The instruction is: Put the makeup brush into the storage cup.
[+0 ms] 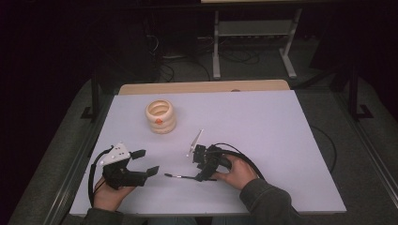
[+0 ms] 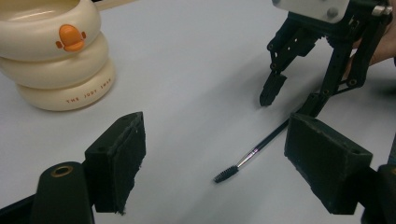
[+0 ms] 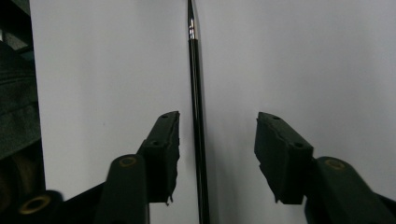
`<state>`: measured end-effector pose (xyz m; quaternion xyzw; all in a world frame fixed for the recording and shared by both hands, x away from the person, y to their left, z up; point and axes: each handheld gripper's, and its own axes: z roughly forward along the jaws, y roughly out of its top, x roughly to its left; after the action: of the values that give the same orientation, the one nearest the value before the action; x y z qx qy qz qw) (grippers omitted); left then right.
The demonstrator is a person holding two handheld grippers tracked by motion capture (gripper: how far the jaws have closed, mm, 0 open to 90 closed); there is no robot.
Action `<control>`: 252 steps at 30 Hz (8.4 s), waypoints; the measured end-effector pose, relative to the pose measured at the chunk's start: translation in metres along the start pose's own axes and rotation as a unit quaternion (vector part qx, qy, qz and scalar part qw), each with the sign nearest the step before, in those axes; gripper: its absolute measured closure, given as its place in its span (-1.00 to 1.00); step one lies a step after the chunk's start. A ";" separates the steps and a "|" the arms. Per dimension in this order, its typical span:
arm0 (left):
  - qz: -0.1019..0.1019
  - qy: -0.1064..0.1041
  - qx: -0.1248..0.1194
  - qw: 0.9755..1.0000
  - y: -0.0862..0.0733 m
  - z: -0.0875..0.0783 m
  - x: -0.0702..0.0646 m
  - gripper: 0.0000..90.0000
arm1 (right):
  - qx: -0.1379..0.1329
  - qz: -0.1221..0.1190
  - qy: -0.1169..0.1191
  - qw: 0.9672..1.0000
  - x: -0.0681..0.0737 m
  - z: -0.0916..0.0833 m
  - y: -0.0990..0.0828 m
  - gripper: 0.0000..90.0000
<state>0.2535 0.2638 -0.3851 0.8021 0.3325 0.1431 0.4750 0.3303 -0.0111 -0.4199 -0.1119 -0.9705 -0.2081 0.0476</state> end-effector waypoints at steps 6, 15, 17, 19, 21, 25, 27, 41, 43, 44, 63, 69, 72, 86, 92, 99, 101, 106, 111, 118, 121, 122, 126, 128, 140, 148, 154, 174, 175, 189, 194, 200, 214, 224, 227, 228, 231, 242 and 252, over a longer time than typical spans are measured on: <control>0.001 0.000 0.001 1.000 0.000 0.000 0.000 -0.55 | 0.007 -0.003 -0.003 1.000 0.002 0.003 0.000 0.22; -0.001 0.001 0.001 1.000 0.000 -0.001 0.001 -0.54 | 0.012 -0.021 -0.027 0.999 0.007 0.003 0.000 0.35; 0.000 0.002 0.002 1.000 0.000 -0.001 0.001 -0.54 | 0.014 -0.028 -0.035 0.999 0.009 0.003 0.000 0.37; -0.001 0.002 -0.001 1.000 -0.001 0.000 0.001 -0.54 | 0.016 -0.029 -0.039 0.999 0.010 0.003 0.001 0.39; -0.001 0.002 0.000 1.000 -0.001 0.000 0.001 -0.54 | 0.018 -0.038 -0.050 0.998 0.012 0.004 0.001 0.42; 0.000 0.001 0.001 1.000 0.000 0.000 0.001 -0.54 | 0.022 -0.041 -0.057 0.997 0.014 0.004 0.001 0.43; 0.000 0.002 0.002 1.000 0.000 -0.001 0.001 -0.54 | 0.023 -0.044 -0.061 0.997 0.015 0.005 0.002 0.45; -0.001 0.002 0.000 1.000 -0.001 -0.001 0.001 -0.54 | 0.027 -0.061 -0.067 0.995 0.023 0.005 0.002 0.73; -0.001 0.002 0.002 1.000 0.000 -0.001 0.001 -0.54 | 0.027 -0.062 -0.064 0.996 0.023 0.006 0.002 0.76; -0.001 0.002 0.001 1.000 0.000 -0.001 0.001 -0.54 | 0.027 -0.062 -0.060 0.996 0.023 0.006 0.002 0.81; -0.001 0.002 0.000 1.000 -0.001 0.000 0.002 -0.53 | 0.041 -0.062 -0.052 0.996 0.022 0.006 0.006 0.89; -0.003 0.003 -0.002 1.000 -0.001 -0.002 0.003 -0.53 | 0.041 -0.066 -0.053 0.996 0.022 0.006 0.006 0.89; -0.004 0.003 -0.002 1.000 -0.001 -0.003 0.004 -0.53 | 0.039 -0.063 -0.050 0.996 0.022 0.006 0.006 0.89; -0.007 0.003 -0.006 1.000 -0.001 -0.005 0.006 -0.53 | 0.028 -0.065 -0.043 0.997 0.022 0.002 0.006 0.89; -0.008 0.001 -0.007 1.000 -0.001 -0.004 0.007 -0.53 | 0.013 -0.053 -0.041 0.998 0.019 -0.007 0.002 0.89; -0.010 -0.004 -0.006 1.000 -0.002 -0.003 0.007 -0.52 | -0.008 -0.046 -0.046 0.998 0.017 -0.021 -0.002 0.89; -0.009 -0.005 -0.004 1.000 -0.002 -0.003 0.006 -0.52 | -0.015 -0.044 -0.047 0.998 0.016 -0.025 -0.003 0.89; -0.008 -0.006 -0.001 1.000 -0.001 -0.002 0.005 -0.50 | -0.030 -0.040 -0.051 0.997 0.016 -0.035 -0.006 0.89; -0.009 -0.007 -0.003 1.000 -0.001 -0.001 0.004 -0.50 | -0.041 -0.035 -0.054 0.997 0.017 -0.044 -0.010 0.89; -0.007 -0.011 -0.002 1.000 -0.001 0.000 0.002 -0.49 | -0.056 -0.031 -0.063 0.996 0.016 -0.060 -0.010 0.89; -0.002 -0.015 -0.002 1.000 0.000 0.002 0.001 -0.48 | -0.065 -0.032 -0.068 0.995 0.016 -0.067 -0.010 0.89; 0.000 -0.016 0.000 1.000 0.000 0.003 0.000 -0.48 | -0.067 -0.030 -0.070 0.995 0.017 -0.070 -0.010 0.89; 0.004 -0.021 0.003 1.000 0.001 0.005 -0.003 -0.48 | -0.073 -0.031 -0.070 0.994 0.017 -0.077 -0.009 0.89; 0.006 -0.022 0.003 1.000 0.002 0.005 -0.004 -0.48 | -0.075 -0.029 -0.071 0.994 0.018 -0.080 -0.009 0.89; 0.012 -0.042 0.003 0.999 0.006 0.011 -0.010 -0.37 | -0.094 -0.031 -0.071 0.993 0.021 -0.089 -0.006 0.89; 0.012 -0.067 -0.002 0.998 0.017 0.020 -0.017 -0.25 | -0.122 -0.032 -0.070 0.990 0.021 -0.097 -0.009 0.89; 0.020 -0.093 0.008 0.995 0.025 0.033 -0.025 -0.12 | -0.149 -0.027 -0.074 0.986 0.024 -0.100 -0.014 0.89; -0.020 -0.155 0.014 0.988 0.034 0.056 -0.023 0.24 | -0.217 0.005 -0.065 0.974 0.029 -0.068 -0.038 0.89; -0.028 -0.158 0.011 0.987 0.034 0.058 -0.023 0.26 | -0.218 0.001 -0.069 0.973 0.029 -0.067 -0.038 0.89; -0.034 -0.173 0.017 0.984 0.034 0.064 -0.025 0.40 | -0.226 -0.006 -0.071 0.971 0.032 -0.058 -0.036 0.89; -0.035 -0.177 0.018 0.983 0.034 0.067 -0.025 0.45 | -0.231 -0.001 -0.069 0.970 0.033 -0.059 -0.037 0.89; -0.042 -0.182 0.011 0.982 0.034 0.067 -0.025 0.52 | -0.233 -0.003 -0.076 0.969 0.034 -0.058 -0.037 0.89; -0.062 -0.195 0.008 0.979 0.034 0.071 -0.018 0.58 | -0.229 -0.017 -0.087 0.969 0.036 -0.055 -0.036 0.89; -0.071 -0.217 -0.003 0.974 0.035 0.074 -0.016 0.86 | -0.220 -0.023 -0.096 0.970 0.038 -0.052 -0.035 0.89; -0.069 -0.216 -0.001 0.974 0.037 0.075 -0.018 0.88 | -0.218 -0.026 -0.099 0.971 0.037 -0.051 -0.035 0.89; -0.065 -0.216 0.001 0.974 0.038 0.075 -0.018 0.89 | -0.219 -0.030 -0.100 0.970 0.036 -0.050 -0.035 0.89; -0.065 -0.217 0.000 0.974 0.038 0.075 -0.018 0.90 | -0.222 -0.024 -0.096 0.970 0.037 -0.051 -0.035 0.88; -0.052 -0.195 0.015 0.979 0.044 0.072 -0.018 0.91 | -0.216 -0.008 -0.082 0.973 0.028 -0.050 -0.041 0.53; -0.026 -0.166 0.028 0.985 0.058 0.064 -0.017 0.91 | -0.224 0.045 -0.074 0.971 0.017 -0.062 -0.068 0.16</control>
<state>0.2991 0.1904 -0.3666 0.8189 0.2738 -0.0142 0.5042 0.3005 -0.0934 -0.3878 -0.1787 -0.8937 -0.4094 -0.0413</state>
